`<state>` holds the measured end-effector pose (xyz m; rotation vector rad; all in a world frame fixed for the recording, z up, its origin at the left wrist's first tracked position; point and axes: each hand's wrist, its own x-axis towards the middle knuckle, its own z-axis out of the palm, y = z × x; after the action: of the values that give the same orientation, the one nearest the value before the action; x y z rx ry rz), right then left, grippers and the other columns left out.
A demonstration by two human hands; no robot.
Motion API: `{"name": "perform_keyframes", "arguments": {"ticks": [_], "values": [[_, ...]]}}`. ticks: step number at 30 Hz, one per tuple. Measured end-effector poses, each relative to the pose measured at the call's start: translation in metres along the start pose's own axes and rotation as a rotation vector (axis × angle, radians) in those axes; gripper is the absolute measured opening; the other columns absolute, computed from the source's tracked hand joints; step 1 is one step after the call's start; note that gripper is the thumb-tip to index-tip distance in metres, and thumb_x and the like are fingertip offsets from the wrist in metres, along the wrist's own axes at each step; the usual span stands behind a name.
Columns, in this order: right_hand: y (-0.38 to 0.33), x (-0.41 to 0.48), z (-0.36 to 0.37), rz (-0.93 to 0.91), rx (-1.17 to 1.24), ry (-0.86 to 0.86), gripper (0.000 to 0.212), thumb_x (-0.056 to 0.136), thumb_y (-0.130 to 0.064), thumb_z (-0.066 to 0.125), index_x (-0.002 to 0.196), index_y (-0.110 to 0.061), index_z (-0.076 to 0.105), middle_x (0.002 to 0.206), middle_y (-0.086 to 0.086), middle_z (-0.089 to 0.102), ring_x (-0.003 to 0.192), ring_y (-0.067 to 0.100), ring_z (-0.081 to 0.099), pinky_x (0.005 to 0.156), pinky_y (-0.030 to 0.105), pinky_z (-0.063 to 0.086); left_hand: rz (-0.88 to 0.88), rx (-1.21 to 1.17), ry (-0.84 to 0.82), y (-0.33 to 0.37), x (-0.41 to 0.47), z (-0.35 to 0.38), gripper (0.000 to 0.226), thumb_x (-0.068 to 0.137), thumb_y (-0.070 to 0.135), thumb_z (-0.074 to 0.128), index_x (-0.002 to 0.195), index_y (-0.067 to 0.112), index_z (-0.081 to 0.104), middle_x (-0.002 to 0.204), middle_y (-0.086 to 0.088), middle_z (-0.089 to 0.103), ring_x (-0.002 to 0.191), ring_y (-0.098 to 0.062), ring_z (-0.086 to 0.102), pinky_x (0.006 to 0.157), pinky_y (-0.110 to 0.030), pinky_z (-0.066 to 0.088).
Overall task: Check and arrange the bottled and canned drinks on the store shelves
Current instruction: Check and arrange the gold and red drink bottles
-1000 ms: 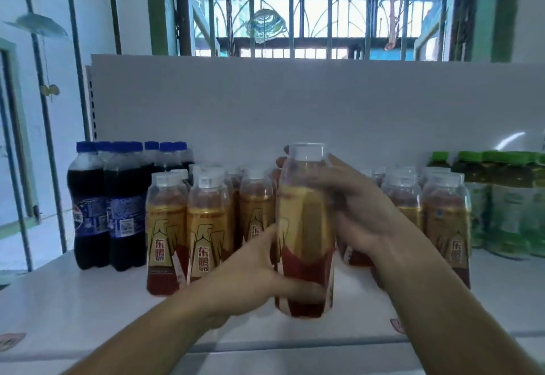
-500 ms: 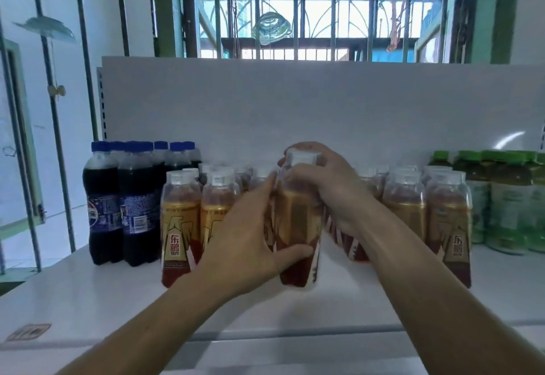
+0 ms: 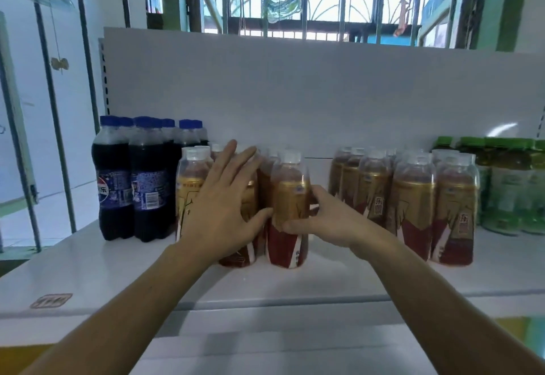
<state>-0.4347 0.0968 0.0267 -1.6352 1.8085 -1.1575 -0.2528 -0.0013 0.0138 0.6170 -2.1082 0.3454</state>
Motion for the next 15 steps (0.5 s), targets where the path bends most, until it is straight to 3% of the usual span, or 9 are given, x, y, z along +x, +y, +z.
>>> {"name": "perform_keyframes", "arguments": {"ticks": [3,5,7,10,11,15], "values": [[0.009,-0.003,0.008,0.061,-0.062,0.052,0.081,0.080,-0.030,0.084,0.145,-0.031,0.035,0.109,-0.011,0.059,0.103,0.015,0.064,0.092,0.036,0.055,-0.008,-0.061,0.040,-0.002,-0.003,0.003,0.079,0.087,0.045,0.068,0.153,0.017,0.034,0.162,0.000,0.026,0.153,-0.011,-0.001,0.121,-0.032,-0.001],[0.008,0.002,0.015,0.058,-0.022,0.080,0.079,0.080,-0.026,0.083,0.145,-0.029,0.037,0.110,-0.010,0.058,0.105,0.018,0.064,0.097,0.043,0.055,0.015,-0.072,0.045,-0.003,-0.004,0.003,0.075,0.087,0.049,0.061,0.150,0.017,0.038,0.160,0.000,0.030,0.153,-0.011,0.000,0.121,-0.027,-0.004],[0.006,0.007,0.024,0.038,0.024,0.084,0.075,0.081,-0.020,0.082,0.143,-0.024,0.039,0.109,-0.009,0.058,0.105,0.017,0.063,0.096,0.040,0.056,0.033,-0.084,0.042,-0.005,-0.005,0.002,0.074,0.085,0.055,0.052,0.148,0.018,0.041,0.158,0.001,0.034,0.154,-0.012,0.001,0.121,-0.025,-0.004],[0.003,0.009,0.036,-0.011,-0.073,0.124,0.077,0.075,-0.015,0.086,0.133,-0.022,0.037,0.105,-0.011,0.054,0.095,0.008,0.057,0.076,0.020,0.051,0.059,-0.045,0.014,-0.007,-0.005,-0.001,0.073,0.083,0.057,0.048,0.146,0.019,0.044,0.157,0.001,0.037,0.154,-0.017,0.004,0.122,-0.038,0.007],[0.004,0.008,0.039,-0.024,-0.095,0.134,0.083,0.072,-0.014,0.087,0.136,-0.021,0.034,0.108,-0.009,0.055,0.097,0.010,0.056,0.075,0.020,0.049,0.067,-0.024,0.004,-0.007,-0.005,-0.002,0.072,0.083,0.057,0.047,0.145,0.020,0.046,0.157,0.000,0.038,0.154,-0.019,0.005,0.122,-0.041,0.009],[0.005,0.005,0.041,-0.039,-0.101,0.151,0.095,0.069,-0.016,0.090,0.143,-0.016,0.032,0.122,-0.001,0.057,0.113,0.019,0.058,0.093,0.035,0.054,0.061,0.057,-0.021,-0.001,-0.005,-0.001,0.065,0.083,0.057,0.043,0.136,0.022,0.056,0.155,-0.003,0.041,0.154,-0.027,0.009,0.122,-0.051,0.014]]}}
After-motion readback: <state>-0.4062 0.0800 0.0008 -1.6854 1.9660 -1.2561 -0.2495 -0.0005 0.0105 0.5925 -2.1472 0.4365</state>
